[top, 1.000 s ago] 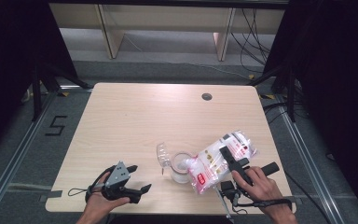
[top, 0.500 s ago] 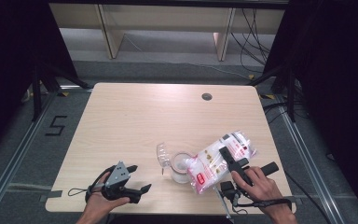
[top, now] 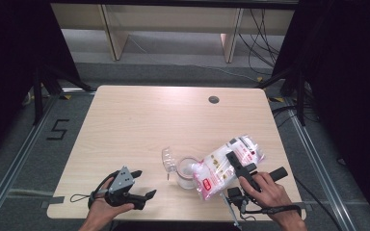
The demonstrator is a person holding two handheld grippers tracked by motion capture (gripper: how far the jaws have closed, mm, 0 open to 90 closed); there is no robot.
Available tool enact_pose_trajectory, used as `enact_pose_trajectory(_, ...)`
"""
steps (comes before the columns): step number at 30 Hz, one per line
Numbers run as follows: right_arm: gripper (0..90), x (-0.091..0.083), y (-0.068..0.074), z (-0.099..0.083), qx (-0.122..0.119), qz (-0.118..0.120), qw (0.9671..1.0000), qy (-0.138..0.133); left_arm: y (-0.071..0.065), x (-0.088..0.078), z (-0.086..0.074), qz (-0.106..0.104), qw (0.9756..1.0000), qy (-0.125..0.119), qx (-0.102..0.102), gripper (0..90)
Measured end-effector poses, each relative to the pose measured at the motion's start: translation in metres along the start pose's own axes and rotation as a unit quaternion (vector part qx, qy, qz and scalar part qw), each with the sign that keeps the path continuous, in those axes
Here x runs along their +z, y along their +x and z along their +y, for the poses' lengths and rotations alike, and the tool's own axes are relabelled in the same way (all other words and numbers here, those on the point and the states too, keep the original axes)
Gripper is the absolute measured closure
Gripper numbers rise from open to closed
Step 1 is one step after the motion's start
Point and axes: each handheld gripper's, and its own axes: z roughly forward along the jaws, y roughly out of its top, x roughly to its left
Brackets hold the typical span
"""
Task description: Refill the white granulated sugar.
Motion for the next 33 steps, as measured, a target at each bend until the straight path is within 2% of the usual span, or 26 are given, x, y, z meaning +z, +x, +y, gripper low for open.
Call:
enact_pose_trajectory(2,59.4,0.0011,-0.0015,0.0006,-0.008,-0.002,0.9999,-0.006,0.0002,-0.0002,0.0001,0.0,1.0,0.001,0.0,16.3)
enact_pose_trajectory(3,59.4,0.0011,-0.0013,0.0008,-0.006,-0.002,1.0,-0.005,-0.0015,0.0001,-0.0006,0.001,0.9999,0.0,-0.015,16.3)
enact_pose_trajectory(4,59.5,0.0008,-0.0015,0.001,-0.009,-0.001,0.9999,-0.004,-0.0017,0.0,-0.0006,0.001,0.9999,0.001,-0.016,16.3)
enact_pose_trajectory(6,59.6,0.0001,-0.0004,0.0011,-0.001,0.001,1.0,0.0,-0.0015,-0.0001,-0.0004,0.001,0.9999,0.0,-0.013,16.3)
enact_pose_trajectory(11,59.9,0.0011,-0.0008,0.0013,-0.009,-0.001,0.9999,-0.008,-0.0017,0.0,-0.0005,0.001,0.9999,0.001,-0.014,16.3)
enact_pose_trajectory(27,60.7,0.0006,-0.0002,0.0011,-0.012,-0.002,0.9999,-0.008,-0.002,0.0005,-0.0007,0.001,0.9999,0.001,-0.017,16.3)
enact_pose_trajectory(28,60.7,0.0004,0.0008,0.001,-0.006,-0.002,1.0,-0.006,-0.0021,0.0005,-0.0007,0.001,0.9999,0.001,-0.017,16.3)
enact_pose_trajectory(29,60.8,0.0004,-0.001,0.0013,-0.016,-0.005,0.9998,-0.01,-0.0021,0.0003,-0.0006,0.0,0.9999,0.001,-0.016,16.3)
enact_pose_trajectory(31,60.8,0.0,-0.0011,0.0015,-0.017,-0.005,0.9998,-0.008,-0.0021,0.0003,-0.0006,0.0,0.9999,0.001,-0.016,16.3)
enact_pose_trajectory(32,60.8,-0.001,0.0007,0.0014,-0.002,-0.002,1.0,0.0,-0.002,0.0003,-0.0006,0.001,0.9999,0.001,-0.016,16.3)
enact_pose_trajectory(33,60.8,-0.0011,0.0005,0.0015,-0.003,-0.002,1.0,0.0,-0.0019,0.0002,-0.0006,0.001,0.9999,0.001,-0.016,16.3)
